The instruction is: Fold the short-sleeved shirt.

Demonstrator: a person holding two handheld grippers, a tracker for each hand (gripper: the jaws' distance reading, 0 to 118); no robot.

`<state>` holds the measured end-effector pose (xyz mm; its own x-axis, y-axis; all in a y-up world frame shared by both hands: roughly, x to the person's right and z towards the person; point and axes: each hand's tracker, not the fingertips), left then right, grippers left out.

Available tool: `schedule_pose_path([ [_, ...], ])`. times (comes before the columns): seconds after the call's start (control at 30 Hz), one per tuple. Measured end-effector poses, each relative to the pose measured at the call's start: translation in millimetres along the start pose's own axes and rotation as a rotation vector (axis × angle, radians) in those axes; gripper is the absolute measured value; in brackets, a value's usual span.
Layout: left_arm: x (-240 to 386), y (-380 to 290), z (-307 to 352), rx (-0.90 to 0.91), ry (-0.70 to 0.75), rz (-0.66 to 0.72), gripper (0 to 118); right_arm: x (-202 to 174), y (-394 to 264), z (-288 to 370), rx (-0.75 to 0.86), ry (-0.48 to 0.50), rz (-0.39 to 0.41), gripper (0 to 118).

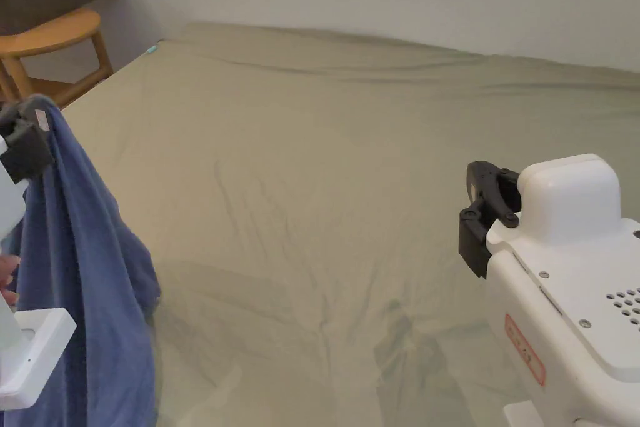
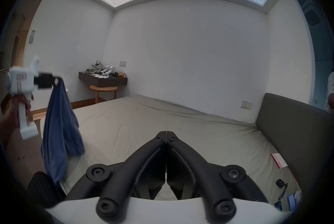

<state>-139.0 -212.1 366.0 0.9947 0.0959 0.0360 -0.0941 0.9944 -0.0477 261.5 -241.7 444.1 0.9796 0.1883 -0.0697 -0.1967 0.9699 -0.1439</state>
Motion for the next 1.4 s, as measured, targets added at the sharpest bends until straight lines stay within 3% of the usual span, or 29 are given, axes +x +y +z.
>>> schedule_pose_path([
  [0.27, 96.7, 114.4, 2.2, 0.222, -0.237, -0.170, 0, 34.6, 3.8, 26.4, 0.039, -0.083, -0.041, 1],
  [0.5, 209.9, 101.5, -33.8, 0.174, -0.442, -0.294, 0, 69.4, -10.2, 51.1, 0.017, -0.184, -0.060, 2],
  [0.63, 272.2, 42.6, -86.1, 0.002, -0.564, -0.313, 0, 92.1, -26.9, 61.4, -0.030, -0.249, -0.062, 2],
  [0.87, 385.6, -122.8, -157.4, -0.342, -0.675, -0.522, 0, 132.4, -66.8, 63.0, -0.139, -0.352, -0.082, 2],
  [1.1, 414.7, -273.6, -166.9, -0.630, -0.640, -0.736, 2, 158.0, -107.5, 46.9, -0.272, -0.372, -0.112, 2],
  [1.13, 411.5, -287.2, -167.0, -0.658, -0.630, -0.734, 6, 159.7, -113.1, 44.9, -0.288, -0.370, -0.107, 2],
  [1.17, 406.1, -295.5, -168.0, -0.685, -0.619, -0.721, 20, 160.7, -117.6, 42.9, -0.301, -0.368, -0.102, 2],
  [1.2, 399.5, -303.9, -169.9, -0.716, -0.608, -0.697, 40, 161.5, -121.6, 40.3, -0.315, -0.366, -0.098, 2],
  [1.27, 384.4, -312.0, -169.1, -0.790, -0.572, -0.632, 102, 162.9, -127.5, 36.0, -0.341, -0.358, -0.094, 2],
  [1.3, 375.8, -312.1, -169.2, -0.805, -0.548, -0.607, 113, 163.0, -129.0, 34.7, -0.349, -0.353, -0.090, 2],
  [1.4, 345.2, -288.4, -157.3, -0.732, -0.521, -0.470, 115, 161.8, -129.5, 30.8, -0.360, -0.339, -0.070, 2],
])
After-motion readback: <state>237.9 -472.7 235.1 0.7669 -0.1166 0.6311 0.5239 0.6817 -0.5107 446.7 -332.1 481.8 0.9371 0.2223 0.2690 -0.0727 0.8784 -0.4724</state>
